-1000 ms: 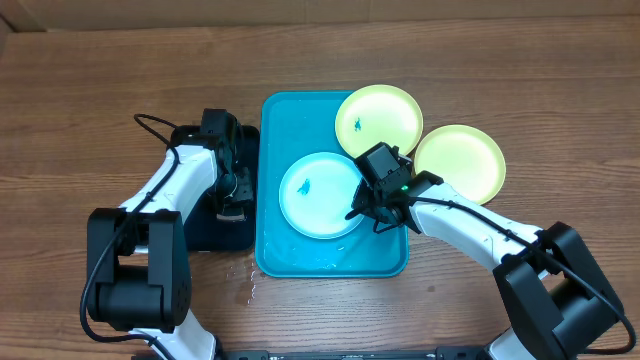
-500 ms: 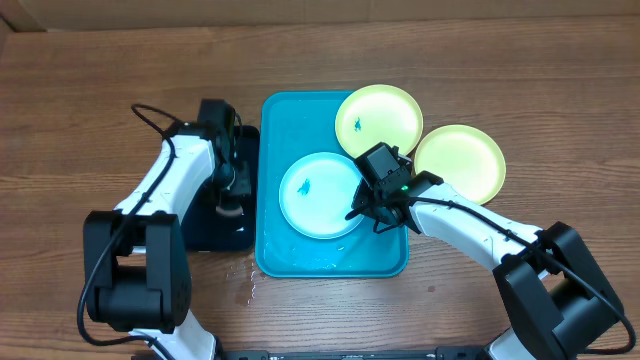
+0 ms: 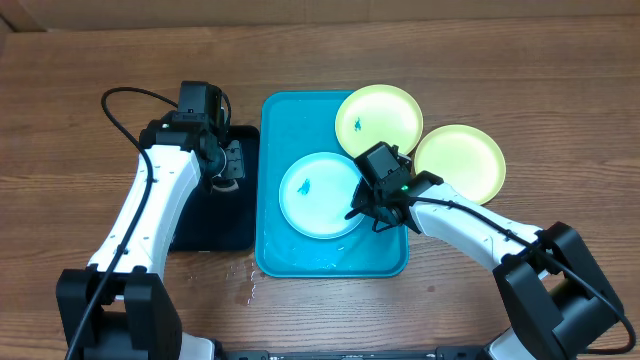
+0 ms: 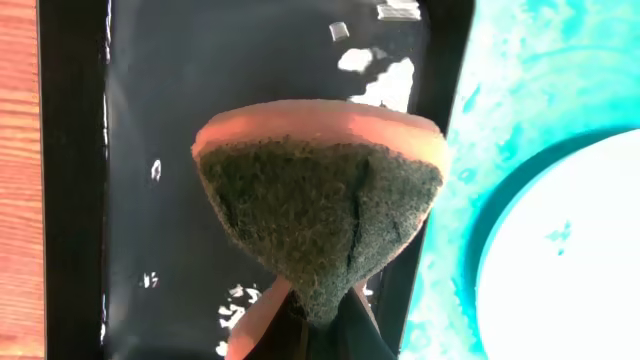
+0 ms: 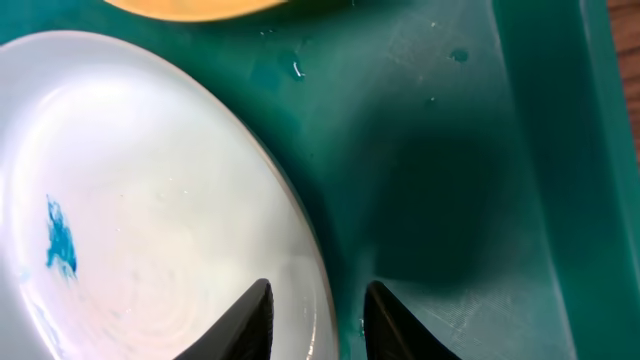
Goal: Clean dirty plates on tray and stack at the side
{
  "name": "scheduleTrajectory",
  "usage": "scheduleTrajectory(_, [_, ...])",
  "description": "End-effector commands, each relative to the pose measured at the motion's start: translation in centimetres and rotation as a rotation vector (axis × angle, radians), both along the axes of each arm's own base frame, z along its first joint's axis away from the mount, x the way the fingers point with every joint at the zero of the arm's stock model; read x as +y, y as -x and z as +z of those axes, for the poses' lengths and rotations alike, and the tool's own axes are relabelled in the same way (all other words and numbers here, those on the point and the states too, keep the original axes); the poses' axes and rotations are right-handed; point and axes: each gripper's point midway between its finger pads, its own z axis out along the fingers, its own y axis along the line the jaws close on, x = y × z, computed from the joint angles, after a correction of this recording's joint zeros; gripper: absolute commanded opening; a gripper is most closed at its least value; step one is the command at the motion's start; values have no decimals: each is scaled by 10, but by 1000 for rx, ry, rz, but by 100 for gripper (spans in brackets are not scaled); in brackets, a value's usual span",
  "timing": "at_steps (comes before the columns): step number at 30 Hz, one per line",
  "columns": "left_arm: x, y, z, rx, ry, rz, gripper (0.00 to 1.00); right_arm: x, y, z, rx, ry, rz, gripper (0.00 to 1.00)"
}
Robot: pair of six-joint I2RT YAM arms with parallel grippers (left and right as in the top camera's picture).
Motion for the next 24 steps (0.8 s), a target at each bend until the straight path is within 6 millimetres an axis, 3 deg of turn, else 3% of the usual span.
scheduleTrajectory(1, [-4,-7,11,-38,15,-33,4,0,2,-1,-2,0,5,27])
scheduleTrajectory(10, [-4,-6,7,-35,5,-63,4,2,3,-4,5,-5,13,4])
scheduleTrajectory(17, [-5,-8,-10,-56,-7,-108,4,14,3,0,-18,-33,112,6])
scheduleTrajectory(24, [-4,-1,-44,-58,-8,-111,4,14,3,0,-18,-33,112,8])
